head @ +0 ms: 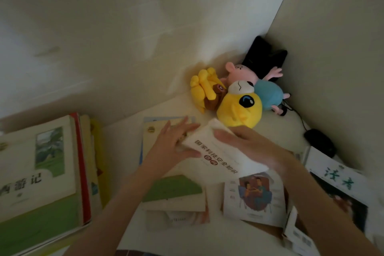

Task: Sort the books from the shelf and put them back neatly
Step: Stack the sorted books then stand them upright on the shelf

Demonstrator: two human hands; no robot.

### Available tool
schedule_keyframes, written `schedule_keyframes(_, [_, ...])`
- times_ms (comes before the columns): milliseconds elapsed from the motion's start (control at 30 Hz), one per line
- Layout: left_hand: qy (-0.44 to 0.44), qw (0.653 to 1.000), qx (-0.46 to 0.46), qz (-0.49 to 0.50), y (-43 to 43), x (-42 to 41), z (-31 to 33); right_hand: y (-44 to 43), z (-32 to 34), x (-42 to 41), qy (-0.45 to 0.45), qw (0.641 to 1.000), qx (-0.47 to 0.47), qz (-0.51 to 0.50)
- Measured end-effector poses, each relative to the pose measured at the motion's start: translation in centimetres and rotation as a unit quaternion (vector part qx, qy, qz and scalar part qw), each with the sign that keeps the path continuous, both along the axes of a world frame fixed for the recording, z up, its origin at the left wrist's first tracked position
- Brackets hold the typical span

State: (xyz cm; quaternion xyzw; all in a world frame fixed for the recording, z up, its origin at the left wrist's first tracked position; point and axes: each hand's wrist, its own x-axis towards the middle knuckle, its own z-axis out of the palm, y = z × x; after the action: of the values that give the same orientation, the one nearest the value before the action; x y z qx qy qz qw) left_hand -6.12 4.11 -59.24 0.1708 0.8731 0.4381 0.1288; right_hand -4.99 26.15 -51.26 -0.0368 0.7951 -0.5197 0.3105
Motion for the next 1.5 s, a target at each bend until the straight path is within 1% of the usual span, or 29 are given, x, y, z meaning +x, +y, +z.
schedule_keyframes(33, [-0.072, 0.997, 0.016, 0.009, 0.0, -0.1, 0.7, 0.0, 0.5, -1.1, -0.024, 1.000, -0.002, 0.008])
schedule_keyframes(67, [-0.124, 0.992, 0.026, 0.023, -0.2, -0.1, 1.2, -0.2, 0.6, -2.2, -0.023, 1.000, -0.002, 0.005])
schedule_keyframes(100, [-0.155, 0.986, 0.039, 0.045, -0.5, 0.2, 1.1, -0.4, 0.0, -3.2, -0.010, 1.000, -0.014, -0.023])
schedule_keyframes(133, [-0.169, 0.981, 0.052, 0.074, -1.1, 0.6, 0.7, -0.4, -1.4, -4.2, 0.006, 0.996, -0.041, -0.079])
schedule_keyframes(167, [-0.169, 0.978, 0.056, 0.110, -1.8, 1.1, -0.2, -0.4, -3.3, -5.2, 0.019, 0.985, -0.072, -0.155])
schedule_keyframes(200, [-0.171, 0.972, 0.055, 0.154, -2.5, 1.7, -1.1, -0.2, -5.6, -5.7, 0.034, 0.968, -0.074, -0.236])
schedule_keyframes(233, [-0.180, 0.960, 0.059, 0.208, -3.3, 2.3, -2.2, -0.2, -8.0, -5.8, 0.046, 0.951, -0.043, -0.302])
schedule_keyframes(267, [-0.204, 0.938, 0.078, 0.268, -4.2, 3.0, -3.4, -0.3, -10.5, -5.3, 0.039, 0.941, 0.011, -0.336])
schedule_keyframes(300, [-0.236, 0.909, 0.106, 0.326, -5.1, 3.5, -4.5, -0.8, -12.6, -4.1, 0.001, 0.941, 0.048, -0.334])
schedule_keyframes(333, [-0.267, 0.881, 0.125, 0.370, -5.9, 3.9, -5.5, -1.9, -14.3, -2.5, -0.059, 0.950, 0.067, -0.300])
schedule_keyframes(367, [-0.287, 0.863, 0.133, 0.393, -6.6, 4.2, -6.2, -3.2, -15.4, -0.9, -0.115, 0.957, 0.074, -0.254])
schedule_keyframes(400, [-0.299, 0.858, 0.128, 0.397, -7.2, 4.3, -6.8, -4.6, -16.1, 0.4, -0.148, 0.961, 0.081, -0.218])
schedule_keyframes(433, [-0.305, 0.859, 0.122, 0.393, -7.5, 4.2, -7.1, -5.9, -16.7, 1.4, -0.155, 0.963, 0.086, -0.204])
schedule_keyframes(533, [-0.307, 0.861, 0.123, 0.386, -7.5, 3.4, -7.3, -7.8, -17.9, 2.4, -0.114, 0.955, 0.145, -0.233])
schedule_keyframes(567, [-0.305, 0.860, 0.126, 0.389, -7.3, 3.2, -7.3, -7.9, -18.0, 2.4, -0.110, 0.952, 0.152, -0.243])
schedule_keyframes(700, [-0.300, 0.863, 0.130, 0.385, -6.8, 3.0, -7.9, -6.8, -17.8, 2.3, -0.121, 0.960, 0.100, -0.234])
schedule_keyframes(800, [-0.307, 0.864, 0.134, 0.375, -6.7, 3.3, -8.0, -5.8, -17.3, 2.2, -0.094, 0.960, 0.132, -0.228])
schedule_keyframes(900, [-0.300, 0.867, 0.131, 0.376, -6.9, 3.4, -7.9, -5.0, -16.4, 2.4, -0.059, 0.951, 0.173, -0.251])
schedule_keyframes(967, [-0.298, 0.864, 0.130, 0.384, -7.1, 3.3, -8.0, -4.3, -15.7, 2.8, -0.027, 0.953, 0.152, -0.261])
schedule_keyframes(1067, [-0.298, 0.853, 0.150, 0.401, -7.0, 3.1, -8.0, -3.1, -14.3, 3.3, -0.008, 0.956, 0.057, -0.288])
schedule_keyframes(1200, [-0.322, 0.824, 0.200, 0.421, -6.8, 3.5, -7.9, -1.9, -12.6, 3.8, -0.034, 0.940, -0.078, -0.331])
schedule_keyframes(1267, [-0.325, 0.816, 0.207, 0.431, -6.9, 3.5, -7.9, -1.4, -12.3, 4.5, -0.037, 0.934, -0.107, -0.340])
schedule_keyframes(1333, [-0.316, 0.817, 0.211, 0.435, -7.1, 3.4, -7.8, -0.8, -11.8, 5.1, -0.027, 0.929, -0.122, -0.348])
schedule_keyframes(1433, [-0.318, 0.813, 0.220, 0.435, -7.1, 3.5, -7.8, 0.5, -11.1, 5.4, 0.030, 0.941, -0.077, -0.328])
schedule_keyframes(1500, [-0.331, 0.806, 0.230, 0.435, -6.9, 3.7, -7.8, 0.9, -10.9, 5.3, 0.045, 0.944, -0.042, -0.323])
